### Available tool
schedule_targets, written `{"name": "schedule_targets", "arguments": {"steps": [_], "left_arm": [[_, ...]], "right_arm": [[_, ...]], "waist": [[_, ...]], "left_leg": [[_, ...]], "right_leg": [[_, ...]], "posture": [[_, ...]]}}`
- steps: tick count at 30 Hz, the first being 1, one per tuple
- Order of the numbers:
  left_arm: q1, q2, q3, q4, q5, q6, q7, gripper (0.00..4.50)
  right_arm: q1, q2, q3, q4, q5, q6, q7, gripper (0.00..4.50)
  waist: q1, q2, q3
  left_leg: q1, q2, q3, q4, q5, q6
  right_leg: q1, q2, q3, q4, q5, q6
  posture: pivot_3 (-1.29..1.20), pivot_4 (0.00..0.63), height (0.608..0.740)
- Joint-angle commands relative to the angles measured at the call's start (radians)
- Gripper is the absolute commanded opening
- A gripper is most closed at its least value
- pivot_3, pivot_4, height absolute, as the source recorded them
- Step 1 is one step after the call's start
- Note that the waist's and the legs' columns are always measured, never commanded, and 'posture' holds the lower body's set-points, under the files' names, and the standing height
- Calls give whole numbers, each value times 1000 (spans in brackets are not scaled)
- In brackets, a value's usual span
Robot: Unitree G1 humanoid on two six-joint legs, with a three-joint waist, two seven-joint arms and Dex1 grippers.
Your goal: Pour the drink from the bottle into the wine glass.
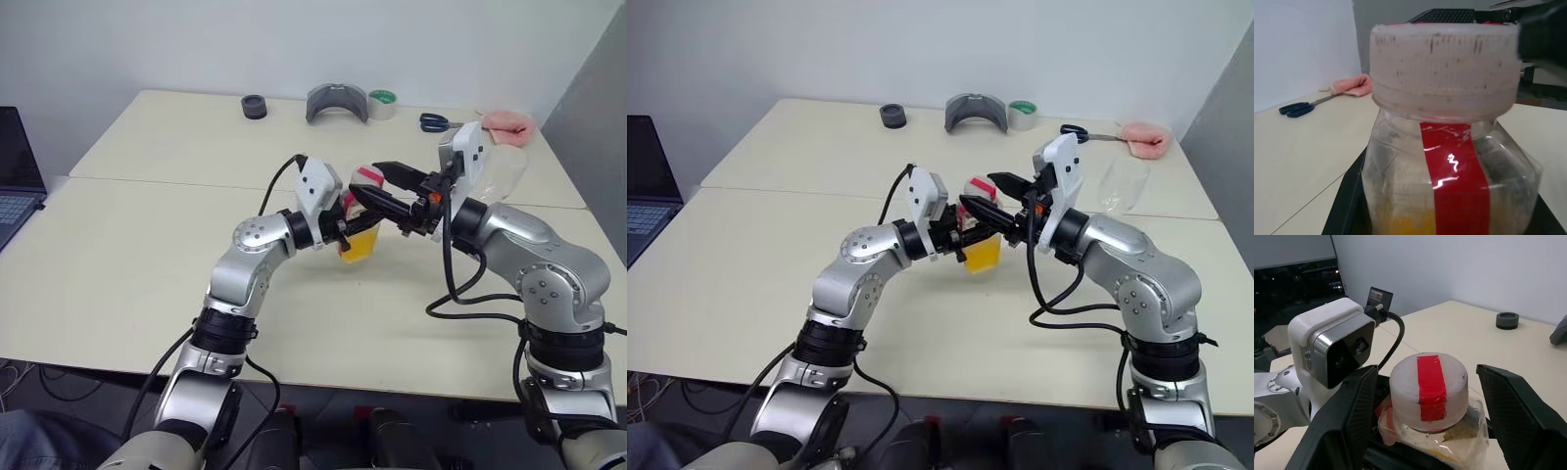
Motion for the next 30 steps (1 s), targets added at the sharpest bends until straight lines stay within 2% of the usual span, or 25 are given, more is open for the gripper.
{"name": "schedule_targets", "arguments": {"steps": [1, 10, 13, 16, 24, 30], "left_arm": [[-24, -6, 3, -32, -12, -14, 5, 1744], [-11, -4, 1, -46, -11, -10, 10, 1744], [-15, -6, 1, -46, -11, -10, 11, 1744], [-17, -6, 1, -43, -11, -12, 9, 1744], [23, 13, -13, -113, -40, 21, -28, 1744], [105, 113, -14, -353, -203, 163, -141, 1744]], "right_arm": [[-16, 10, -16, -27, 4, -29, 5, 3422], [-20, 22, -22, -30, 21, -32, 22, 3422], [-14, 19, -13, -32, 14, -33, 32, 2807], [-6, 15, -3, -36, 7, -37, 45, 1812], [-14, 10, -5, -34, 22, -35, 66, 1821], [-147, -72, -17, 60, 157, 46, 303, 1821]], "waist": [[0, 0, 0], [0, 0, 0], [0, 0, 0], [0, 0, 0], [-1, 0, 0], [-8, 2, 2]], "left_leg": [[0, 0, 0, 0, 0, 0], [0, 0, 0, 0, 0, 0], [0, 0, 0, 0, 0, 0], [0, 0, 0, 0, 0, 0], [0, 0, 0, 0, 0, 0], [0, 1, 0, 0, 0, 0]], "right_leg": [[0, 0, 0, 0, 0, 0], [0, 0, 0, 0, 0, 0], [0, 0, 0, 0, 0, 0], [0, 0, 0, 0, 0, 0], [0, 0, 0, 0, 0, 0], [0, 0, 0, 0, 0, 0]], "posture": [[0, 150, 740], [0, 150, 740], [0, 150, 740], [0, 150, 740], [0, 150, 740], [0, 150, 740]]}}
